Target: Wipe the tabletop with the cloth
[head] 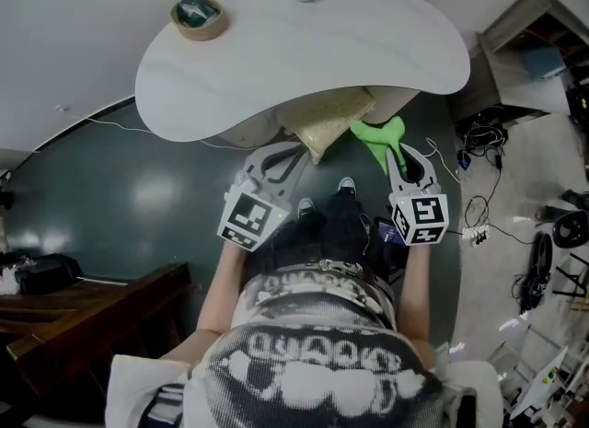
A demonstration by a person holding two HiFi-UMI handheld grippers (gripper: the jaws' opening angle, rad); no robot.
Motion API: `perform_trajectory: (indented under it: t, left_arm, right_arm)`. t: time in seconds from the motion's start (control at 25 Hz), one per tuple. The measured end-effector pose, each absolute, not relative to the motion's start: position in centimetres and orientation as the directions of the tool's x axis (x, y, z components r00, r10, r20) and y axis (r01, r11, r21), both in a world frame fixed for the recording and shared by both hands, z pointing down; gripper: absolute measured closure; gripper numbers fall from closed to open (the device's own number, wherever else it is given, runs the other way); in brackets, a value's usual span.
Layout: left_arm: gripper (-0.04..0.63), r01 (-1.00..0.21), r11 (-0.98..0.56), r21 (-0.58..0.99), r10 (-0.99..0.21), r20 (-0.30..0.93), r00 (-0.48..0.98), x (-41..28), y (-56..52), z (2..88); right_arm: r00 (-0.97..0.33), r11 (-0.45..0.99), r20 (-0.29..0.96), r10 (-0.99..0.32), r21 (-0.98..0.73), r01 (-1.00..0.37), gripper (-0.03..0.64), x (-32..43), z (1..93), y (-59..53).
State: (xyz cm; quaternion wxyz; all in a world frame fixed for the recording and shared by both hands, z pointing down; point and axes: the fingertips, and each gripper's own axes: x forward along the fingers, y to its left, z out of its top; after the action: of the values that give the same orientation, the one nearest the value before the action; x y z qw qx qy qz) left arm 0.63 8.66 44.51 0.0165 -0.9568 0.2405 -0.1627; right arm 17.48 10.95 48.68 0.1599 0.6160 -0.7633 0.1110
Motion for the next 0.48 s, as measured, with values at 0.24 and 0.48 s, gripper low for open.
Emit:
perform_trajectory:
  t: [0.24, 0.48]
  left_arm:
    - [0.578, -0.442, -0.890, -0.113, -0.455, 0.300, 0.838, 0.64, 8.89, 44.60]
    - [0.578, -0.437, -0.892, -0.116, -0.451, 0.299, 0.841, 0.56, 8.80, 44.60]
  right_arm:
    - [-0.186, 0.214, 0.384, -0.904, 0.031, -0.976, 0.566, 17.37, 49.07, 11.20]
    - [-0.183, 0.216, 0.389, -0.903, 0.042, -0.975, 0.566, 17.55, 49.09, 10.97]
